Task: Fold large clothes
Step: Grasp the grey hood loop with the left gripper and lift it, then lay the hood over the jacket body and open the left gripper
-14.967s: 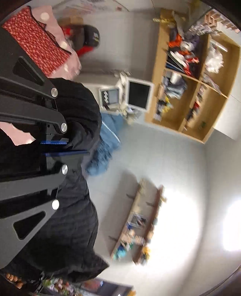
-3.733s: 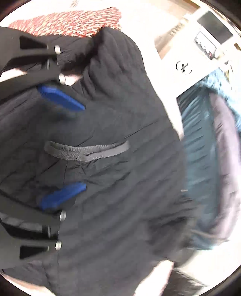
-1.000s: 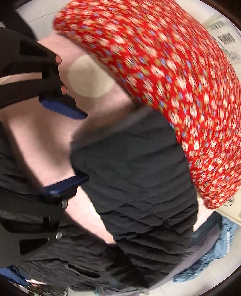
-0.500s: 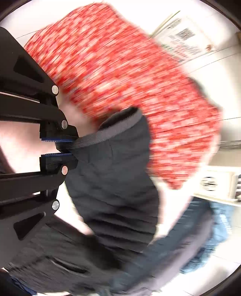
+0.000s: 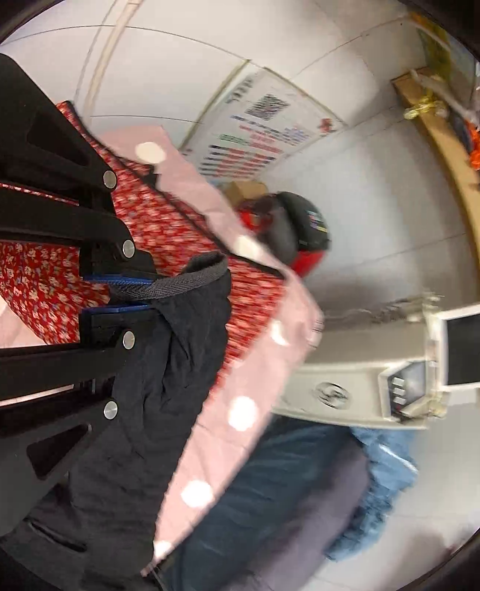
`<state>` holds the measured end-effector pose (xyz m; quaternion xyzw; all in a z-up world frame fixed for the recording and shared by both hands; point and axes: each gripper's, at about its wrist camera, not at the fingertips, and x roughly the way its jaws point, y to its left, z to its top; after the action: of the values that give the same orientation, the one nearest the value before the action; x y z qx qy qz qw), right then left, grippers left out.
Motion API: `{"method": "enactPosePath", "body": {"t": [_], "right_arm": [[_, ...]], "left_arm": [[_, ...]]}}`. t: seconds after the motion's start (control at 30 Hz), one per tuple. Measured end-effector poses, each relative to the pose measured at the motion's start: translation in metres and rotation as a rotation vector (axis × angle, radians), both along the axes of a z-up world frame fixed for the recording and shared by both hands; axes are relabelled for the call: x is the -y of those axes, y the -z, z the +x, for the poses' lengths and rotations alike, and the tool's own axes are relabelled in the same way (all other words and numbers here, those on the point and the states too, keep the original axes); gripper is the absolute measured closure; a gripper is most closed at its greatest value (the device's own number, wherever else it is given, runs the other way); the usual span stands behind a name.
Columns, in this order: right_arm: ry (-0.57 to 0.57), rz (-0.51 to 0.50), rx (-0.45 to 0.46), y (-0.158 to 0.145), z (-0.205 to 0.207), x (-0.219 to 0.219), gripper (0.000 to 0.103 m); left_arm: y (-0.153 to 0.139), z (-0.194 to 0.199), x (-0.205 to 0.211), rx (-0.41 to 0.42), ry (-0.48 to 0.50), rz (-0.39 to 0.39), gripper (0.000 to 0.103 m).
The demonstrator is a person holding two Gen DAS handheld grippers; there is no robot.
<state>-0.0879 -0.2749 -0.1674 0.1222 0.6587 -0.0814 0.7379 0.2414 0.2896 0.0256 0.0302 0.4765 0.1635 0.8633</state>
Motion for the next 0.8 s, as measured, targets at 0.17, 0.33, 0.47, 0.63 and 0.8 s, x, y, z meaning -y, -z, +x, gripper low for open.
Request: {"method": "enactPosePath", "body": {"t": [0.17,0.33,0.47,0.63,0.8], "right_arm": [[0.031,-0.006,-0.012,0.001,-0.006,0.012,0.005],[0.063,0.0,-0.026,0.006,-0.009,0.027,0.005],[0.063,0.015,-0.026,0.011,-0.007,0.037,0.005],[0.047,0.023,-0.016,0.012,-0.002,0.037,0.005],[0.062,0.028,-0.012,0.011,-0.001,0.043,0.005]], "left_arm": [[0.064,-0.006,-0.005,-0.121,-0.089,-0.006,0.095],[0.07,-0.017,0.009,-0.114,-0.05,-0.013,0.095],[0.04,-0.01,0.021,-0.043,-0.016,-0.062,0.095],[-0.02,-0.006,0.092,0.089,0.159,-0.121,0.095],[-0.055,-0.023,0.202,0.162,0.419,-0.151,0.095]]}}
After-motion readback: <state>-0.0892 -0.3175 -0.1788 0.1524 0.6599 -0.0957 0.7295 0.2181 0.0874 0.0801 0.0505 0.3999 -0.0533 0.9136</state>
